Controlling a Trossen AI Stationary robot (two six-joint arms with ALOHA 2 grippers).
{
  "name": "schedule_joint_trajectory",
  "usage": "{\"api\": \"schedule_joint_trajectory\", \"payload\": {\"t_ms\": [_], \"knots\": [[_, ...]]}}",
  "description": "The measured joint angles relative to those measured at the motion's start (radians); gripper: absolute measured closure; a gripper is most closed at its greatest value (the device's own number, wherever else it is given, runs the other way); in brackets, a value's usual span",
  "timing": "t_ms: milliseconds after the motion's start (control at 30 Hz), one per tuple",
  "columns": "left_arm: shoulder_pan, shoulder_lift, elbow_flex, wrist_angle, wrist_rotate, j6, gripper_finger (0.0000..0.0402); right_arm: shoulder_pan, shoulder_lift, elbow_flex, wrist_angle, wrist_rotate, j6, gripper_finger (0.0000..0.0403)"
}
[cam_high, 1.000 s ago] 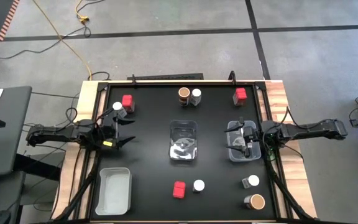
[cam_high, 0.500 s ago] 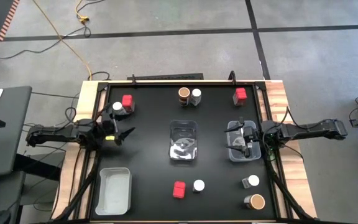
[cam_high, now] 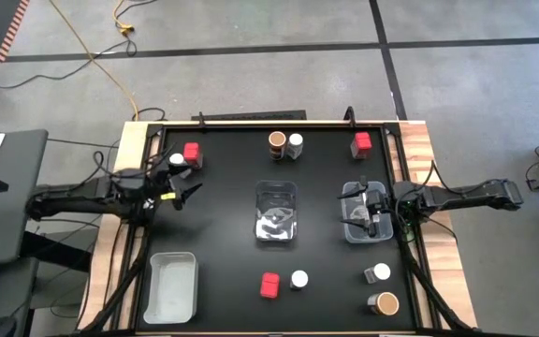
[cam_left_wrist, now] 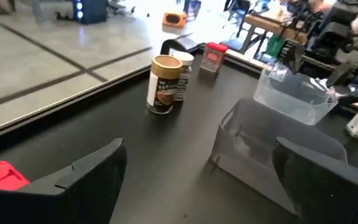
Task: Sort spices by type
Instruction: Put the red seasoning can into the black bin
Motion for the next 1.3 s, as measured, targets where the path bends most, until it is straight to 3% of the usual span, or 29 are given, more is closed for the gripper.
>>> {"api": "schedule_joint_trajectory", "payload": {"t_ms": [333,533,633,867,1300], "knots": [[0.130,0.375,0.375,-0.266,0.026,0.035,0.0019,0.000,0.000,0.000,0.000,0.000,0.000,0.0019],[0.287,0.587,0.604,-0.476,0.031,0.013,0.0019,0.000,0.000,0.000,0.000,0.000,0.000,0.0019],[0.385,0.687,0.674,-0.540,0.087,0.014,0.0019,0.000,0.000,0.000,0.000,0.000,0.000,0.0019],[0.587,0.870,0.735,-0.598,0.254,-0.050,0.0019,0.000,0.000,0.000,0.000,0.000,0.000,0.0019],[0.768,1.095,0.736,-0.625,0.314,-0.163,0.0019,0.000,0.000,0.000,0.000,0.000,0.000,0.0019]]}}
